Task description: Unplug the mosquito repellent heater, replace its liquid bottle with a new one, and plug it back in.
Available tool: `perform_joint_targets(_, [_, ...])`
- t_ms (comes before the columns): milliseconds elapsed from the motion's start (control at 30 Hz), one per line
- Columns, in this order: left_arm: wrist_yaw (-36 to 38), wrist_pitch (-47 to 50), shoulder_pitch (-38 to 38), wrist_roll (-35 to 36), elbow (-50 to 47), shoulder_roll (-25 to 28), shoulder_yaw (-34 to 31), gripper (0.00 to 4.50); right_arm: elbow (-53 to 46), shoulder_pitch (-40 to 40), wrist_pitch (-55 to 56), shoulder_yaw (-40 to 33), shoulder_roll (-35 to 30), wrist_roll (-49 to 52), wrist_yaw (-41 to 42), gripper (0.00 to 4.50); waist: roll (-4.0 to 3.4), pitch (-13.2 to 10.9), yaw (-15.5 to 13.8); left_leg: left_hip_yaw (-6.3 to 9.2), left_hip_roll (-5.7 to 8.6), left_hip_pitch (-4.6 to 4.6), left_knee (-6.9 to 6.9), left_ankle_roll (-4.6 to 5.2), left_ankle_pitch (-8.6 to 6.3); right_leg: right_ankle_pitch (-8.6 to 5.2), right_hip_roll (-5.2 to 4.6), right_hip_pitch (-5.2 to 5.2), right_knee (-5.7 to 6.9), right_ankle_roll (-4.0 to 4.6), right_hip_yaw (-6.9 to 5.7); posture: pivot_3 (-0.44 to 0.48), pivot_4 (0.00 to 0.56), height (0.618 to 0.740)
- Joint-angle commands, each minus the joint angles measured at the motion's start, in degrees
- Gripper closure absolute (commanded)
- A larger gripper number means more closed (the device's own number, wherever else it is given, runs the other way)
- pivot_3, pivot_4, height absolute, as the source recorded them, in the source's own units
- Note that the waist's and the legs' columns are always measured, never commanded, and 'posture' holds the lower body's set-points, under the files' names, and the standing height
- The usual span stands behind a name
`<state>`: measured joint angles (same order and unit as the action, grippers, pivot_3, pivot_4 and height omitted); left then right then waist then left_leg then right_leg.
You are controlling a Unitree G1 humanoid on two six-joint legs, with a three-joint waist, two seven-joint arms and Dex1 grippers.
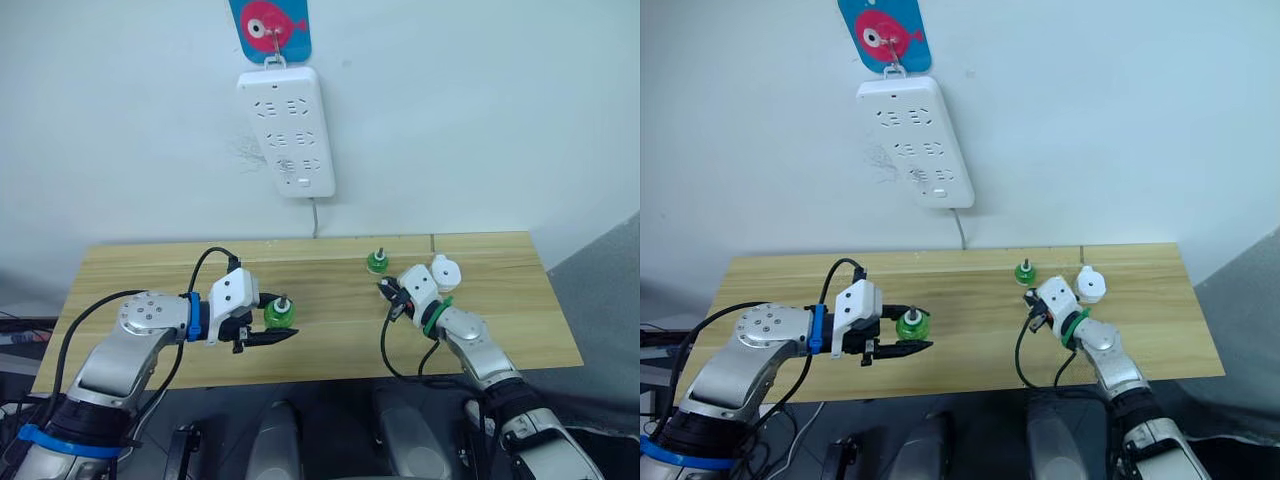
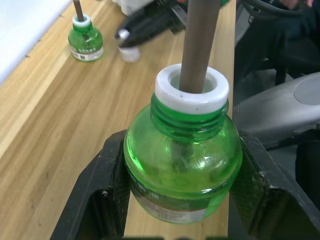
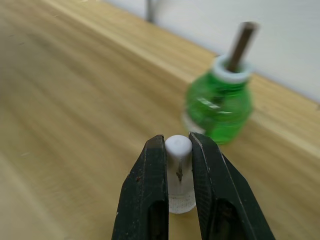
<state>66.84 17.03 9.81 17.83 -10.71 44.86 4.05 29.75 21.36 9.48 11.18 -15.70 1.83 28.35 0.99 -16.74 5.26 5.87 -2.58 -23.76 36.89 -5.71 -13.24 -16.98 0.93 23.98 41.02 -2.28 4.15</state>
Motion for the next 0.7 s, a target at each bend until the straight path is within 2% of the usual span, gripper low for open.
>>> perform_joint_targets(33, [-0.1, 0.2, 0.4, 1.3, -1.8, 0.8, -1.8, 2.19, 1.4, -0.8, 3.2, -2.7, 0.8, 2.4, 1.9, 3.17, 0.00, -0.1, -0.3, 0.00, 0.00, 0.00, -0.02, 0.00, 0.00, 0.00, 0.00, 0.00, -0.01, 0.00, 0.00, -0.052, 0.326, 0.740])
perform_joint_targets(167, [0.1, -0.4, 1.8, 1.0, -0.2, 0.3, -1.3, 2.19, -5.3, -2.9, 1.9, -4.7, -0.1, 5.2, 4.3, 1.71, -0.03, -0.2, -0.4, -0.01, 0.01, -0.02, 0.00, 0.00, 0.00, 0.00, -0.01, 0.00, -0.02, 0.00, 0.01, -0.081, 0.310, 0.740])
perform_joint_targets(300, [0.5, -1.4, 4.5, 1.4, 1.7, -1.5, -0.4, 2.19, -23.1, -7.0, -7.0, -5.0, -3.9, 8.1, 7.4, 0.26, -0.07, -0.2, -0.4, 0.00, 0.01, -0.02, 0.02, -0.01, 0.00, 0.00, -0.01, 0.00, -0.01, 0.00, 0.01, -0.097, 0.296, 0.740])
perform_joint_targets(333, [0.7, -1.7, 5.1, 1.5, 2.3, -1.9, -0.2, 2.19, -26.9, -7.7, -9.2, -4.6, -4.8, 8.7, 8.4, 0.02, -0.06, -0.2, -0.4, 0.00, 0.02, -0.04, 0.02, -0.01, 0.00, 0.00, -0.01, 0.00, -0.01, -0.01, 0.01, -0.105, 0.291, 0.740])
perform_joint_targets(433, [2.9, -2.9, 9.0, 2.4, 4.0, -4.5, 1.3, 2.19, -47.6, -6.6, -25.7, -1.6, -11.5, 17.0, 14.6, 0.00, -0.08, -0.2, -0.3, 0.02, 0.02, -0.06, 0.04, -0.01, 0.00, 0.00, -0.01, 0.00, -0.03, -0.01, -0.01, -0.136, 0.266, 0.740])
perform_joint_targets(500, [4.4, -3.7, 11.2, 2.5, 5.2, -6.2, 2.3, 2.19, -55.2, -3.7, -35.0, -0.4, -14.8, 22.6, 17.7, 0.00, -0.04, -0.2, -0.2, 0.07, 0.02, -0.09, 0.06, -0.02, 0.01, 0.00, -0.01, 0.02, -0.02, -0.01, -0.05, -0.149, 0.256, 0.740])
perform_joint_targets(700, [7.4, -6.9, 15.3, 2.2, 9.8, -10.1, 4.7, 2.19, -57.0, 4.4, -45.3, 0.7, -15.3, 28.0, 19.2, 0.00, 0.04, -0.1, 0.5, 0.11, 0.02, -0.07, 0.04, -0.02, 0.01, 0.00, 0.00, -0.03, -0.07, -0.01, -0.11, -0.191, 0.227, 0.740])
